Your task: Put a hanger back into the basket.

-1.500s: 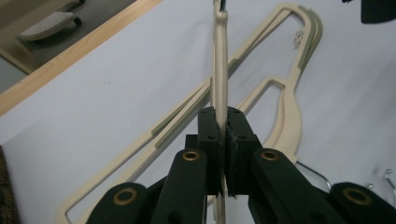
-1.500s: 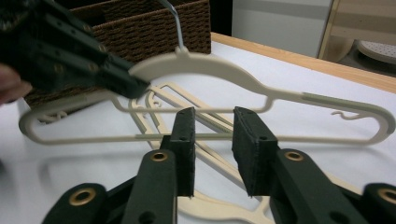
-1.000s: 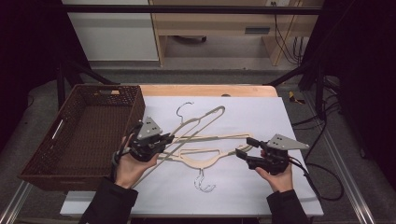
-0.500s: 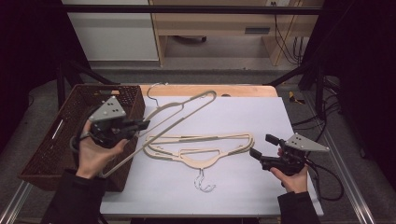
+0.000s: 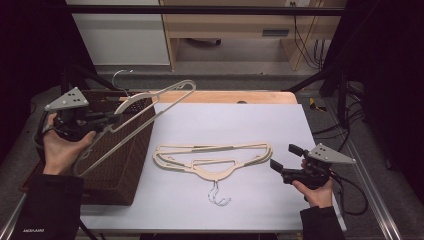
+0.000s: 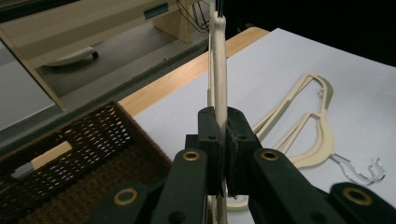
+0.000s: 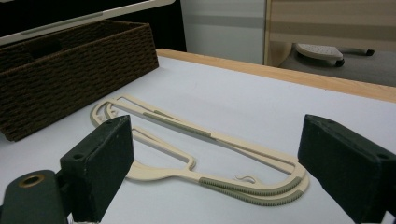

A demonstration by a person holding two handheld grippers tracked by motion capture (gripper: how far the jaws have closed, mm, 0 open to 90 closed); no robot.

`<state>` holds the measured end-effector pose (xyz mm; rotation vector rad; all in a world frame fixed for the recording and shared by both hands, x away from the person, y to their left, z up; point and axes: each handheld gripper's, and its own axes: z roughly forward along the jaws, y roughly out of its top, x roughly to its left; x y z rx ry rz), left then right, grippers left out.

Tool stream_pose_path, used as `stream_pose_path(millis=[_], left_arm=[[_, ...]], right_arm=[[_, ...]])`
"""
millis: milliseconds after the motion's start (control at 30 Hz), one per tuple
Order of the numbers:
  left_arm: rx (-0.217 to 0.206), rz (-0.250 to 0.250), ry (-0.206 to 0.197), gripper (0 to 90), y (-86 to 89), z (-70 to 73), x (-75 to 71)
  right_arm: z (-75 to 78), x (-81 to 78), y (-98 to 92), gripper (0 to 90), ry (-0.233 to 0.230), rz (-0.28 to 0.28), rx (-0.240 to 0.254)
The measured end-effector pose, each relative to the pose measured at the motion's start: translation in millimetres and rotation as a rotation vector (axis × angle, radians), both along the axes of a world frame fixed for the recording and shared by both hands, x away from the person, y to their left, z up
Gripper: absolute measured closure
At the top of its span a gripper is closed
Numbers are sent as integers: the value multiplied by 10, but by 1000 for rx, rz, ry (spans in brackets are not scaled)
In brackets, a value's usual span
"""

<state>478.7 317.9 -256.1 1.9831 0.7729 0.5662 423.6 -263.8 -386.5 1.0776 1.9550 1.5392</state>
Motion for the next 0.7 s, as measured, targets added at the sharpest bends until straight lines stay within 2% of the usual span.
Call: stream_pose_path(millis=[100, 267, 433, 533, 700], left_arm=[[-3, 16, 0, 865, 139, -33, 50], [0, 76, 10, 865, 429, -91, 130], [-14, 102, 27, 864, 692, -168, 182], [-20, 125, 38, 865, 823, -230, 191], [-6, 146, 51, 865, 958, -324, 190]], right_arm=[[-5, 5, 3, 107, 0, -1, -3], [-7, 8, 0, 107, -2, -1, -4], [-19, 16, 2, 105, 4, -5, -8], [-19, 16, -1, 101, 3, -2, -13], [-20, 16, -13, 94, 4, -13, -9]])
